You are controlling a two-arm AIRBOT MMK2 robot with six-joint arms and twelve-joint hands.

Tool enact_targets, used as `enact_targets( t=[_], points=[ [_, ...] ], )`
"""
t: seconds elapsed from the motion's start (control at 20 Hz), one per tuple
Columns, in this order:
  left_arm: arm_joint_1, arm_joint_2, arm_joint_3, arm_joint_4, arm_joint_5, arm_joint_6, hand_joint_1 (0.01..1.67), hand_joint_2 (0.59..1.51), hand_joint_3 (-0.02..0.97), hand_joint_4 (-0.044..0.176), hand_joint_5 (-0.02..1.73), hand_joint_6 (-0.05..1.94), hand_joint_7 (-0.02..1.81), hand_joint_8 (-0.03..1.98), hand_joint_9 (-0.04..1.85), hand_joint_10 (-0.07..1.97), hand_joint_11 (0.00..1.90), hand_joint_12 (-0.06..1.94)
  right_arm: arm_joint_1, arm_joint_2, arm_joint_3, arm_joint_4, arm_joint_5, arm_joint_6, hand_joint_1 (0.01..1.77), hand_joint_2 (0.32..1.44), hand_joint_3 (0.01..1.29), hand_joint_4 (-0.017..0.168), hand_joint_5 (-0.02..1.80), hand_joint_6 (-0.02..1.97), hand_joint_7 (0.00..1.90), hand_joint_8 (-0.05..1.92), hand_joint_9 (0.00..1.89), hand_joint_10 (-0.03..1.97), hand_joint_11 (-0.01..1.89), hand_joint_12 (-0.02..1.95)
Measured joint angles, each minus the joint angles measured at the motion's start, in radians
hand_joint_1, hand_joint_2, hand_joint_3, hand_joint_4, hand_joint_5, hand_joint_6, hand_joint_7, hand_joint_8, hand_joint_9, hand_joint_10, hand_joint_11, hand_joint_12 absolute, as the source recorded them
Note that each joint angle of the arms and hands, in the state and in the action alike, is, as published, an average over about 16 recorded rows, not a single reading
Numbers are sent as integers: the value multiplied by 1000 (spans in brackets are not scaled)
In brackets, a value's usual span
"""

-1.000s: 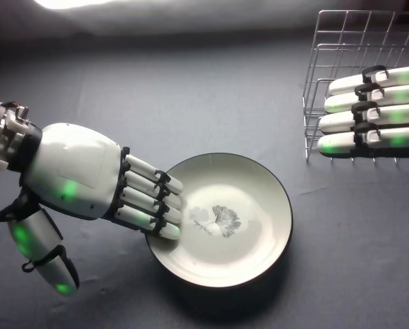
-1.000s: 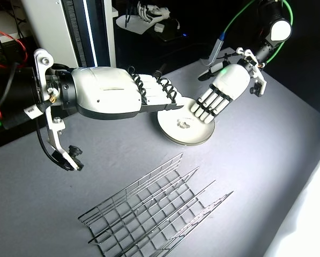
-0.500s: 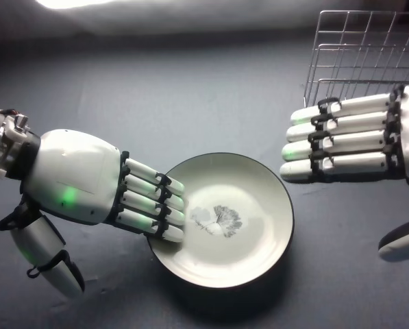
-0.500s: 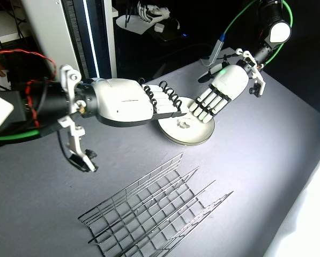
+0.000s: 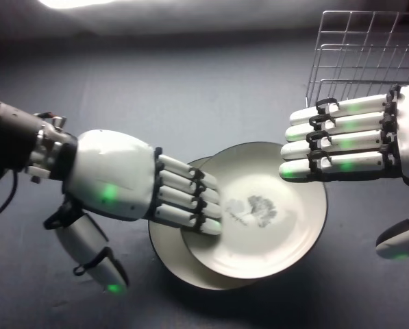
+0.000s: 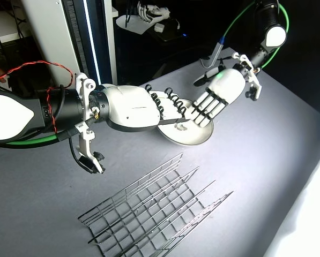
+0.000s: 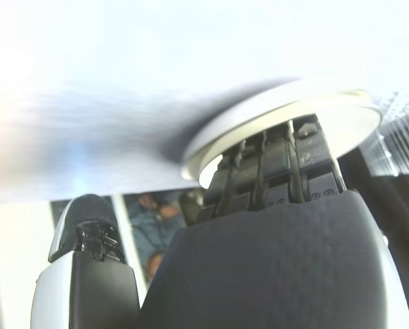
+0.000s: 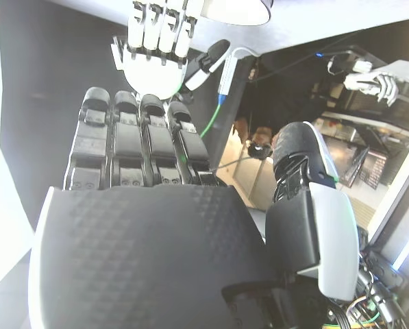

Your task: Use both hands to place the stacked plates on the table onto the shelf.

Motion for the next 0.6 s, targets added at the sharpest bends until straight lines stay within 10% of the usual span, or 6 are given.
enact_targets(
  t=[0.6],
  points=[
    [-18,-68,13,-67,45,-11,18,1082,19,4,-3,-6,-12,-19,8,-12,15,-15,-2,-15,6,3,-15,5,911,1054,27,4,15,20,18,7,13,-1,18,3]
  ],
)
